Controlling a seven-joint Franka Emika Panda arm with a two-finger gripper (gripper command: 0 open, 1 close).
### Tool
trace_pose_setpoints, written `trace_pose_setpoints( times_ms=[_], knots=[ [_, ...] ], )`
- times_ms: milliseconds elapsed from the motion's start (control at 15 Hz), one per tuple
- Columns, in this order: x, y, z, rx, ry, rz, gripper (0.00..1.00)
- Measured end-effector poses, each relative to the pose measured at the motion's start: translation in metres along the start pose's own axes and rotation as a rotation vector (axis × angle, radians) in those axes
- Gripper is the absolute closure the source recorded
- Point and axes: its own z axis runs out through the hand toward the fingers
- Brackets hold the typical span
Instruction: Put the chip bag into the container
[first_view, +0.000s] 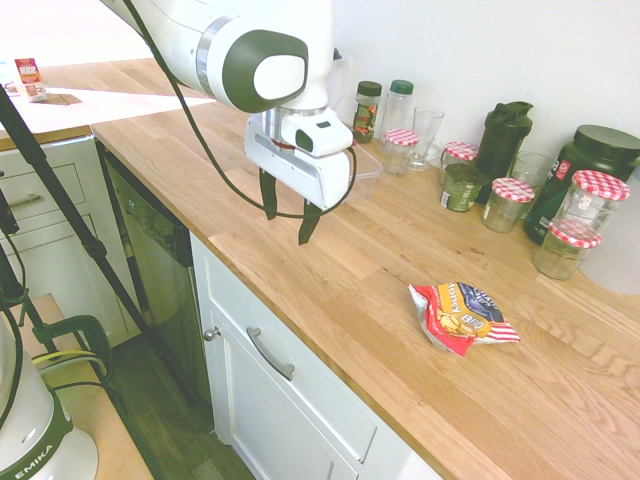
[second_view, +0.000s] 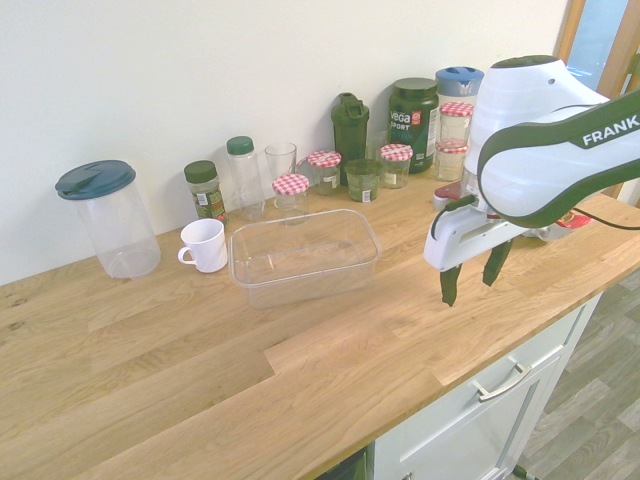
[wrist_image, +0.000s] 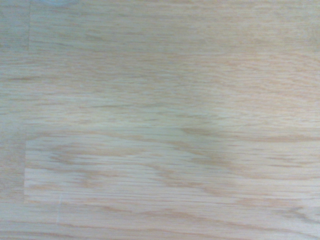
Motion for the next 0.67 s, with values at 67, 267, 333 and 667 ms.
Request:
trace_pose_setpoints(
  times_ms=[67,267,333,667],
  knots=[
    [0.000,0.000,0.001,-0.001,-0.001,-0.001,0.00],
    [0.015,0.012,0.001,-0.017,0.018,0.005,0.00],
    [0.026,0.022,0.000,-0.030,0.042,0.015,0.00],
    [0.089,0.073,-0.006,-0.079,0.233,0.072,0.00]
  ],
)
